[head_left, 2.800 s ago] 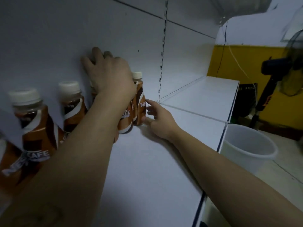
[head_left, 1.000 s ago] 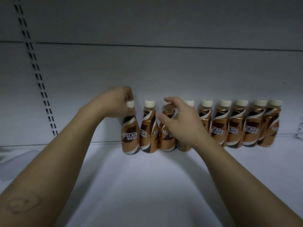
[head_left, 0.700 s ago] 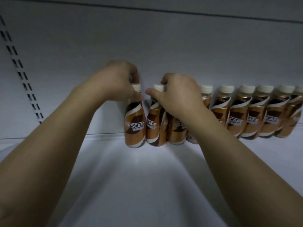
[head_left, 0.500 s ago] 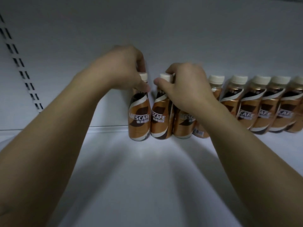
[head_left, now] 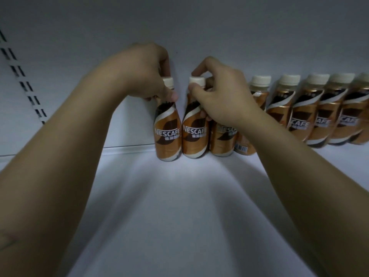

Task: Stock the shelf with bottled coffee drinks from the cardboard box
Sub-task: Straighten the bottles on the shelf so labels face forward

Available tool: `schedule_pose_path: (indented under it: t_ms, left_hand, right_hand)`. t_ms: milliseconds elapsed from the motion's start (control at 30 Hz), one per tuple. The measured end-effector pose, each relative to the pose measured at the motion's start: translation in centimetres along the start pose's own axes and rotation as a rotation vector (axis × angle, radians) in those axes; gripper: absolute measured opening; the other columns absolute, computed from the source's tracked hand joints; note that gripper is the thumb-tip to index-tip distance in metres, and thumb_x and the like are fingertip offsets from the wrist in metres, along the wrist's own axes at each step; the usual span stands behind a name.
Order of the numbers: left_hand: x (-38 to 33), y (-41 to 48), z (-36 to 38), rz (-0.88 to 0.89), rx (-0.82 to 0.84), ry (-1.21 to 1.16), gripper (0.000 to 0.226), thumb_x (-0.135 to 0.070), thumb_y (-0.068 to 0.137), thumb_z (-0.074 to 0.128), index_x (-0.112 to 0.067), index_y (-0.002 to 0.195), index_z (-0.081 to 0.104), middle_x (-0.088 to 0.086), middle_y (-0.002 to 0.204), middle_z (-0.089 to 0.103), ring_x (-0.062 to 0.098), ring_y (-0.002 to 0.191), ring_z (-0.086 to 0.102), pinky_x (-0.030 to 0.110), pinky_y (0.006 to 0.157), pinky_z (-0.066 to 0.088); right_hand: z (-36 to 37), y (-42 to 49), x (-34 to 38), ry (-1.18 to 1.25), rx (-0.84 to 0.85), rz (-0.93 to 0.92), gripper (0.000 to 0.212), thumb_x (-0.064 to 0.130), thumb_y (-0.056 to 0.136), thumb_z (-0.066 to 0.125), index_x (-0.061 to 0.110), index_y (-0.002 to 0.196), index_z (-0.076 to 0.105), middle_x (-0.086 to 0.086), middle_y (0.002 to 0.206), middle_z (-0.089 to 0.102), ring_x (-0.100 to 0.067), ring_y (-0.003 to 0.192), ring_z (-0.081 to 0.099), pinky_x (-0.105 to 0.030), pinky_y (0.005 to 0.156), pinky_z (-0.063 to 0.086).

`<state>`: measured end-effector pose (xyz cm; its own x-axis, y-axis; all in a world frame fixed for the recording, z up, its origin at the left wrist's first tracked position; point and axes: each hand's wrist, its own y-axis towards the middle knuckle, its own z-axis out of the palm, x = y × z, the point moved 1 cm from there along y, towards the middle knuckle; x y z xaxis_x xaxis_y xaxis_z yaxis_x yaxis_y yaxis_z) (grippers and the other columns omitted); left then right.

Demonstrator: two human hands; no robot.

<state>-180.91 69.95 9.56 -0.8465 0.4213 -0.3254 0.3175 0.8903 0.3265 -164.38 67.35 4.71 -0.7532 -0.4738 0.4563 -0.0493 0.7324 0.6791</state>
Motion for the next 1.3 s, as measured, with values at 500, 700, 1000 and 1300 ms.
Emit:
schedule_pose_path:
  t_ms: [500,700,1000,1300]
  left_hand:
    - [-0.1,-0.1,-0.2,0.022,-0.003,0.085,0.043,-0.036,0.065,0.083,-0.021,0.095,0.055,0.003,0.089,0.063,0.019,0.07,0.061,0.038,0.067,0.055]
    - [-0.5,-0.3,-0.1,0.036,-0.023,0.204,0.046,-0.038,0.069,0.08,-0.018,0.103,0.055,0.006,0.097,0.061,0.025,0.083,0.056,0.036,0.066,0.043]
    - [-2.4,-1.4,-0.5,0.114,-0.182,0.235,0.054,-0.052,0.075,0.068,-0.019,0.115,0.054,0.006,0.107,0.058,0.026,0.093,0.056,0.044,0.079,0.051]
    - [-7.5,-0.3,2.2,0.16,-0.114,0.074,0.055,-0.049,0.075,0.071,-0.03,0.123,0.053,-0.003,0.118,0.058,0.018,0.101,0.053,0.033,0.077,0.042]
  right_hand:
    - [-0.9,0.7,0.7,-0.217,0.018,-0.048,0.028,0.029,0.088,0.06,0.021,0.113,0.065,-0.003,0.108,0.058,-0.012,0.087,0.052,-0.018,0.062,0.038]
    - [-0.8,0.0,0.8,-0.216,0.06,-0.064,0.036,0.027,0.092,0.057,0.023,0.128,0.059,0.0,0.123,0.058,-0.011,0.102,0.054,-0.013,0.075,0.037]
    - [-7.9,-3.0,-2.8,-0.03,-0.357,0.078,0.027,0.038,0.087,0.059,0.031,0.113,0.063,0.022,0.094,0.063,-0.001,0.057,0.058,-0.014,0.059,0.048]
    - [-6.3,-4.2,-6.6,-0.116,-0.336,0.225,0.043,0.038,0.087,0.064,0.021,0.125,0.056,-0.001,0.122,0.056,-0.011,0.098,0.057,-0.025,0.083,0.045]
